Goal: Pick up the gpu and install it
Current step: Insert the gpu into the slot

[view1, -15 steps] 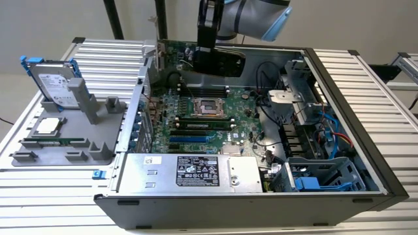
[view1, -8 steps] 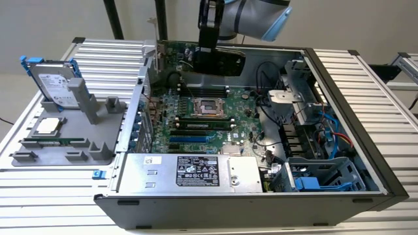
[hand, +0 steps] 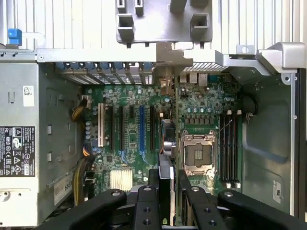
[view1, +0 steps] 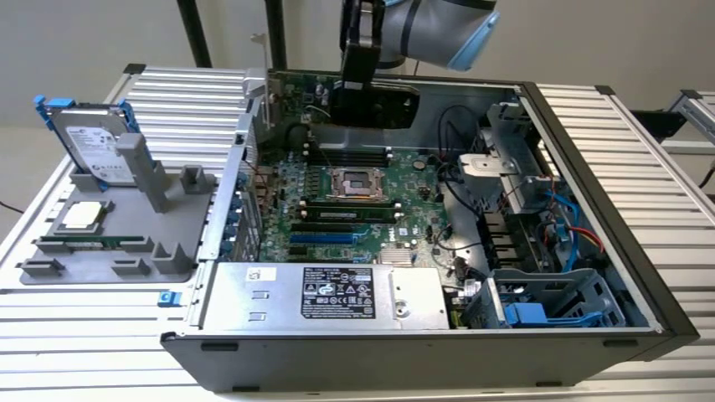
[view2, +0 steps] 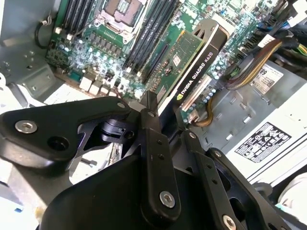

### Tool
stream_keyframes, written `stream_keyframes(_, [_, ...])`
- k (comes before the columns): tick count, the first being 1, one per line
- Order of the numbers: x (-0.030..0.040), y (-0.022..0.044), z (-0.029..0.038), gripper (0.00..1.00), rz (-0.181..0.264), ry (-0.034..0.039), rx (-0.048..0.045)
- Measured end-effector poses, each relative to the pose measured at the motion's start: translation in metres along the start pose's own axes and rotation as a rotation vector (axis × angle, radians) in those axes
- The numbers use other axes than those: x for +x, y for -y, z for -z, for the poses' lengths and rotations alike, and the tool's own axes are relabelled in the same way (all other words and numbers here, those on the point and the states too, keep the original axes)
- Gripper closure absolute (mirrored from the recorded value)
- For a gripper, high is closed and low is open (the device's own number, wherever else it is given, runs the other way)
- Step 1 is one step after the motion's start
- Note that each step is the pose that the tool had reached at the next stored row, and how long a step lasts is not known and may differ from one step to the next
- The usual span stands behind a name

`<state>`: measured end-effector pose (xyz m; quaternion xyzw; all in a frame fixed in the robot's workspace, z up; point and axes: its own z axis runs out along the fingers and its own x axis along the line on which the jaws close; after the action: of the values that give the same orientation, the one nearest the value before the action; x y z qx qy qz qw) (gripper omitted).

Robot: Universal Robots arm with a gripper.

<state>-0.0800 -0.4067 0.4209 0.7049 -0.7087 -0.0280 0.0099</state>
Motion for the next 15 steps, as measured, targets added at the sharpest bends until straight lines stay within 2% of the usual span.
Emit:
stream_keyframes(10, [0.0000,-0.0001,0.0000,1.00,0.079,-0.0044,-0.0020])
stream_keyframes(15, [0.0000,0.0000,0.0000,1.00,0.092,-0.0051,-0.0024])
